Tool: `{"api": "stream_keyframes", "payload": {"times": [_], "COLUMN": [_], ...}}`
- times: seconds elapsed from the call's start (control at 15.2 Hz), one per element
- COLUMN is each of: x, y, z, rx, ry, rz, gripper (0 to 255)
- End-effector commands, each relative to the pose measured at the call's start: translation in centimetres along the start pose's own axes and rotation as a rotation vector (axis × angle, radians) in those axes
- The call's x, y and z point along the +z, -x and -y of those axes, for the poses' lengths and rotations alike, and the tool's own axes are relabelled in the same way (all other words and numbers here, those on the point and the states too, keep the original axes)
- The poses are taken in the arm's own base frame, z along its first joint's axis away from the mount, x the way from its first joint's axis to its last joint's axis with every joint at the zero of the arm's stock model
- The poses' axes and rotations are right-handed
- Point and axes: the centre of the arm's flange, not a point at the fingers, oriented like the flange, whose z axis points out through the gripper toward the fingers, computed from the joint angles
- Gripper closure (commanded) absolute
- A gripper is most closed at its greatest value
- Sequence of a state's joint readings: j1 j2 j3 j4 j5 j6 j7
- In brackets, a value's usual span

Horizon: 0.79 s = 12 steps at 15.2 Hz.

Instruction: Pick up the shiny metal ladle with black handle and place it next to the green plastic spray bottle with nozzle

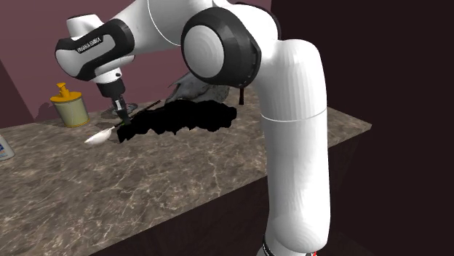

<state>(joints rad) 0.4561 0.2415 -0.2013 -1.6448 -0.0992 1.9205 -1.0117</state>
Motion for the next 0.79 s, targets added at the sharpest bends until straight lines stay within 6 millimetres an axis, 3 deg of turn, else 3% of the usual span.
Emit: {"api": "stream_keyframes", "payload": {"times": [0.0,0.73], "x": [2.0,7.7], "y": [-0.1,-0.7], "z": [0.0,0.6], "rx": [0.001,0.001], "ry": [-0.01,-0.01], "rz": [0.009,0.009], "gripper": [255,255]}}
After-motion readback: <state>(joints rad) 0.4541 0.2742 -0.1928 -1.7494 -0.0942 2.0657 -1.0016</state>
